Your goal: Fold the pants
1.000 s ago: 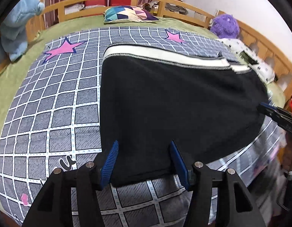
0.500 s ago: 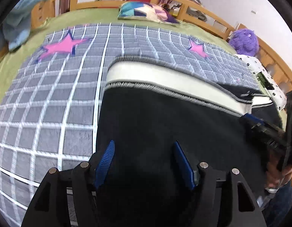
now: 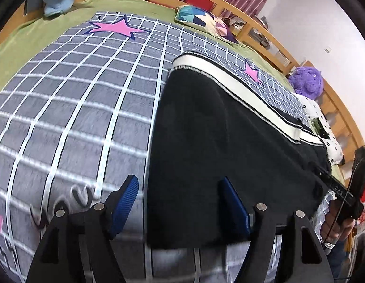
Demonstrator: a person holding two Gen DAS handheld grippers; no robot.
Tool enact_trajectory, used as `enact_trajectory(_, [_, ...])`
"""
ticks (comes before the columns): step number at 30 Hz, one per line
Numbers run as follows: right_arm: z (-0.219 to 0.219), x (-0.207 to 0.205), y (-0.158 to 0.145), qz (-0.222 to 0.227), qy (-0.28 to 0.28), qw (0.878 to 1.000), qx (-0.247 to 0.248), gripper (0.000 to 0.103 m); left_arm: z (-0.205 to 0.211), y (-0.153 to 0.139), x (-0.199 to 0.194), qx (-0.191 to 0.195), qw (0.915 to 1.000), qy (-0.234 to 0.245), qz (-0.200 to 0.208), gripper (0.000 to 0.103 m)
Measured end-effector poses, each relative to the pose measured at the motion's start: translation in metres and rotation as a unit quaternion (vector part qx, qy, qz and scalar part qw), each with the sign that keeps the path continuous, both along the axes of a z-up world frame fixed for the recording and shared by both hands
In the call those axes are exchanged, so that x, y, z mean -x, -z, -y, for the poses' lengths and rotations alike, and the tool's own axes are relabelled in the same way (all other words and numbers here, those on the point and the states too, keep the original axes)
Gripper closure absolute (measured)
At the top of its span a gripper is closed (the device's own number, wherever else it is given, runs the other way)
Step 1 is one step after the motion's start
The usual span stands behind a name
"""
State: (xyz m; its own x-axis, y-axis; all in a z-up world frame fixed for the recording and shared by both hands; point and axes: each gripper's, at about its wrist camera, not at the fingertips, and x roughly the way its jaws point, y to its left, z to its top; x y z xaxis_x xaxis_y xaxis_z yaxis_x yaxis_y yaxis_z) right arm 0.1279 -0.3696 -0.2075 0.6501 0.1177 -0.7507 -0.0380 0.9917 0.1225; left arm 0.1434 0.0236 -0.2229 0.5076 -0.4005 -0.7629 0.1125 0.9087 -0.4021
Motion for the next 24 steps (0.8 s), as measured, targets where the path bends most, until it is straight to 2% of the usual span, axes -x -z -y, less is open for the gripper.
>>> enact_trajectory(3, [0.011,0.026,0.007,-0.017,0.010,1.000,0.008,0.055,0.005,0.001,0.003,0.001,1.0000,0.006,0.001,0.029])
enact_trajectory(6, [0.023,0.046,0.017,-0.013,0.033,0.999,-0.015,0.056,0.012,0.003,-0.006,0.012,0.9998,-0.007,-0.010,0.030])
enact_trajectory(8, [0.027,0.049,0.015,-0.020,0.047,0.998,-0.027,0.055,0.019,-0.001,-0.010,-0.004,0.9995,-0.027,-0.018,0.040])
enact_trajectory(10, [0.028,0.053,0.005,-0.017,0.046,0.999,-0.016,0.055,0.025,-0.010,-0.015,-0.030,0.9986,-0.038,-0.023,0.064])
enact_trajectory(12, [0.031,0.059,-0.008,-0.001,0.052,0.999,-0.013,0.055,0.029,-0.032,-0.014,-0.030,0.9989,-0.035,-0.003,0.079])
enact_trajectory(13, [0.034,0.063,-0.013,0.006,0.058,0.998,-0.013,0.055,0.031,-0.041,-0.012,-0.033,0.9989,-0.031,0.009,0.082])
enact_trajectory(17, [0.056,0.074,-0.025,0.006,0.072,0.997,-0.021,0.055,0.059,-0.095,-0.004,-0.073,0.9947,-0.016,0.071,0.083])
enact_trajectory(19, [0.069,0.075,-0.027,-0.004,0.090,0.995,-0.032,0.055,0.075,-0.114,-0.003,-0.082,0.9927,-0.007,0.088,0.084])
enact_trajectory(21, [0.086,0.079,-0.031,-0.006,0.103,0.994,-0.046,0.055,0.100,-0.135,0.000,-0.095,0.9891,0.013,0.112,0.084])
enact_trajectory(24, [0.106,0.085,-0.039,0.001,0.126,0.991,-0.039,0.055,0.146,-0.164,0.004,-0.097,0.9834,0.058,0.142,0.085])
